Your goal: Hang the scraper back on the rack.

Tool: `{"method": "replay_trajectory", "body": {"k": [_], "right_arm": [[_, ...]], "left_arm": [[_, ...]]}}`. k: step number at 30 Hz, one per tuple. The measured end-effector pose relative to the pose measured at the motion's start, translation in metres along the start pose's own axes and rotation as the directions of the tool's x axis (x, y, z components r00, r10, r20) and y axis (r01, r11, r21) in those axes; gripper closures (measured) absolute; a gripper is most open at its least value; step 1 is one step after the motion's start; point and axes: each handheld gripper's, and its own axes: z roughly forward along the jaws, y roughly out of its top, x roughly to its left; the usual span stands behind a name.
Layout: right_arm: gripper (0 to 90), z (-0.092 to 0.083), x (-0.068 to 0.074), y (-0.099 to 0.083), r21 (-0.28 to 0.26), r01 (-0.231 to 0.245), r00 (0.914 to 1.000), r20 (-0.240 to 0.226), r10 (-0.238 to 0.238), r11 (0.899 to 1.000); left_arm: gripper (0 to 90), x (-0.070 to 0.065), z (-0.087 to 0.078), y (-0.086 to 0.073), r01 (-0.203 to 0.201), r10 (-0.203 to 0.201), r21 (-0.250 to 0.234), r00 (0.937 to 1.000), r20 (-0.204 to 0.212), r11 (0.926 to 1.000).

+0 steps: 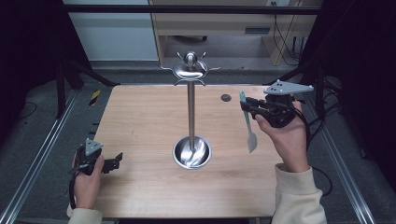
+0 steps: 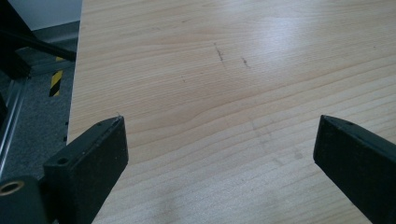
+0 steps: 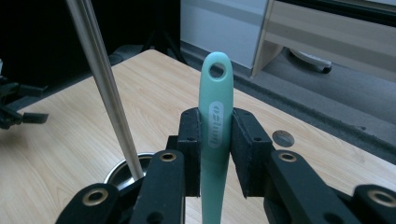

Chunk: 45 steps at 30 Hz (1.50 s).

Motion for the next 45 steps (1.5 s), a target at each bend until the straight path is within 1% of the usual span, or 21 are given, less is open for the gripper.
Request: {"method": "replay_trajectory", "body": {"k": [1, 2, 3, 7, 8, 11, 13, 14, 18, 19, 20, 22, 25, 27, 31, 37, 41, 43, 45], "right_arm": [[74.5, 0.000, 0.002, 0.000, -0.007, 0.004, 1.0000, 0.007, -0.004, 1.000], [74.5, -0.001, 0.007, 0.001, -0.017, 0.000, 0.9999, 0.015, 0.000, 1.000], [74.5, -0.001, 0.007, 0.001, -0.017, 0.000, 0.9999, 0.015, 0.000, 1.000], [74.5, -0.006, 0.019, 0.007, -0.041, 0.025, 0.9996, 0.011, -0.024, 0.999], [74.5, -0.007, 0.025, 0.010, -0.053, 0.042, 0.9991, 0.003, -0.042, 0.998], [74.5, -0.009, 0.034, 0.014, -0.073, 0.061, 0.9981, -0.003, -0.062, 0.995], [74.5, -0.010, 0.037, 0.015, -0.080, 0.068, 0.9976, -0.004, -0.069, 0.994], [74.5, -0.012, 0.043, 0.018, -0.095, 0.076, 0.9969, -0.013, -0.078, 0.993], [74.5, -0.015, 0.054, 0.022, -0.111, 0.100, 0.9945, -0.021, -0.103, 0.989], [74.5, -0.015, 0.054, 0.022, -0.111, 0.100, 0.9945, -0.021, -0.103, 0.989], [74.5, -0.016, 0.058, 0.024, -0.117, 0.108, 0.9933, -0.029, -0.112, 0.987], [74.5, -0.017, 0.062, 0.025, -0.128, 0.115, 0.9922, -0.035, -0.120, 0.985], [74.5, -0.019, 0.066, 0.027, -0.132, 0.120, 0.9911, -0.042, -0.126, 0.984], [74.5, -0.021, 0.072, 0.031, -0.140, 0.122, 0.9901, -0.052, -0.131, 0.983], [74.5, -0.024, 0.080, 0.036, -0.156, 0.139, 0.9876, -0.051, -0.149, 0.978], [74.5, -0.026, 0.086, 0.040, -0.166, 0.150, 0.9857, -0.050, -0.161, 0.975], [74.5, -0.025, 0.088, 0.041, -0.168, 0.150, 0.9857, -0.051, -0.161, 0.974], [74.5, -0.024, 0.089, 0.041, -0.172, 0.139, 0.9870, -0.056, -0.151, 0.975], [74.5, -0.024, 0.090, 0.043, -0.164, 0.139, 0.9870, -0.058, -0.150, 0.977]], "left_arm": [[2.8, 0.000, -0.001, 0.000, -0.002, 0.002, -0.004, 1.0000, 0.003, 1.0000], [2.7, -0.001, -0.001, 0.001, -0.002, 0.002, -0.010, 1.0000, 0.005, 1.0000], [2.7, -0.001, -0.001, 0.001, -0.003, 0.003, -0.011, 1.0000, 0.008, 0.9999], [2.7, -0.001, 0.000, 0.001, -0.003, 0.004, -0.010, 1.0000, 0.008, 0.9999], [2.7, -0.001, 0.000, 0.001, -0.005, 0.005, -0.008, 1.0000, 0.006, 1.0000], [2.7, -0.001, 0.000, 0.001, 0.000, 0.000, -0.004, 1.0000, 0.003, 1.0000], [2.7, 0.000, 0.000, 0.000, 0.003, -0.003, -0.005, 1.0000, 0.002, 1.0000], [2.8, 0.000, 0.000, 0.000, 0.006, -0.006, -0.009, 1.0000, 0.003, 0.9999], [2.8, 0.000, 0.000, 0.001, 0.001, -0.001, -0.010, 0.9999, 0.010, 0.9999], [2.8, 0.000, 0.000, 0.001, 0.001, -0.001, -0.010, 0.9999, 0.010, 0.9999], [2.8, -0.001, 0.000, 0.001, 0.001, -0.001, -0.012, 0.9999, 0.011, 0.9999], [2.8, -0.002, 0.000, 0.001, -0.003, 0.003, -0.008, 0.9999, 0.013, 1.0000], [2.8, -0.002, 0.000, 0.001, -0.005, 0.005, -0.008, 0.9999, 0.013, 1.0000], [2.7, -0.002, 0.000, 0.001, -0.007, 0.007, -0.006, 0.9999, 0.014, 1.0000], [2.7, -0.003, 0.002, 0.001, -0.010, 0.010, -0.004, 0.9998, 0.017, 0.9999], [2.8, -0.003, 0.002, 0.002, -0.016, 0.016, -0.004, 0.9998, 0.011, 0.9999], [2.8, -0.003, 0.000, 0.000, -0.016, 0.016, -0.002, 0.9999, 0.003, 0.9999], [2.7, -0.003, -0.001, 0.000, -0.013, 0.013, -0.001, 0.9999, 0.003, 0.9999], [2.8, -0.002, -0.002, 0.000, -0.011, 0.011, -0.007, 0.9999, 0.004, 0.9999]]}}
